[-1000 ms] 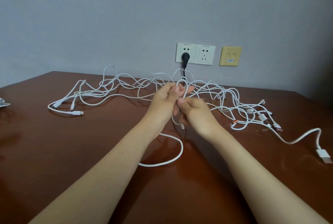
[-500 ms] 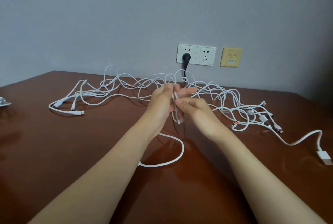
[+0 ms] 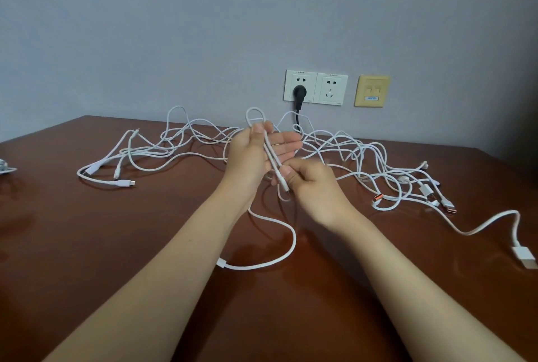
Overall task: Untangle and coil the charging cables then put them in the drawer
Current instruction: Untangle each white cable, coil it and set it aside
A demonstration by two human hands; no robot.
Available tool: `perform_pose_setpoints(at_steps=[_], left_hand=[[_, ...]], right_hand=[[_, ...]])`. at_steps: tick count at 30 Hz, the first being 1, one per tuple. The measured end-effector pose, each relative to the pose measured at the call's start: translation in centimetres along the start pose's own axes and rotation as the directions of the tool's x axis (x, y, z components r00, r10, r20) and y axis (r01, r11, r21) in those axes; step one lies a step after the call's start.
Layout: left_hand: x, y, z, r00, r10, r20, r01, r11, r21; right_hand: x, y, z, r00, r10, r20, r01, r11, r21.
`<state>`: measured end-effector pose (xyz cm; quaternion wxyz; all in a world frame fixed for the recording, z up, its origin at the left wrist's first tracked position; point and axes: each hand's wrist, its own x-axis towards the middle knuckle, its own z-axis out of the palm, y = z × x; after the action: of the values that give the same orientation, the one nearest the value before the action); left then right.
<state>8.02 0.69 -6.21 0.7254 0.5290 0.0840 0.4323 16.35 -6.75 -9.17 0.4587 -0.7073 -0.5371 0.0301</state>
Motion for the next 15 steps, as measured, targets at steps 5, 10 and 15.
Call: perform_pose_setpoints(at_steps=[5, 10, 15], left_hand=[[-0.8, -0.3, 0.8, 0.999, 0.01, 0.034, -0.014, 0.992, 0.126], [-0.6, -0.6, 0.6, 1.0, -0.009, -0.001, 0.009, 0.991, 0.137], [0.0, -1.2, 0.6, 0.997, -0.014, -0.082, 0.016, 0.999, 0.032]], right_hand=[[0.0, 0.0, 0.1, 0.999, 0.038, 0.006, -0.038, 0.997, 0.07], [0.1, 0.2, 0.5, 0.999, 0.027, 0.025, -0.03, 0.992, 0.121], [-0.1, -0.2, 0.1, 0.998, 0.003, 0.061, -0.015, 0.982, 0.188]])
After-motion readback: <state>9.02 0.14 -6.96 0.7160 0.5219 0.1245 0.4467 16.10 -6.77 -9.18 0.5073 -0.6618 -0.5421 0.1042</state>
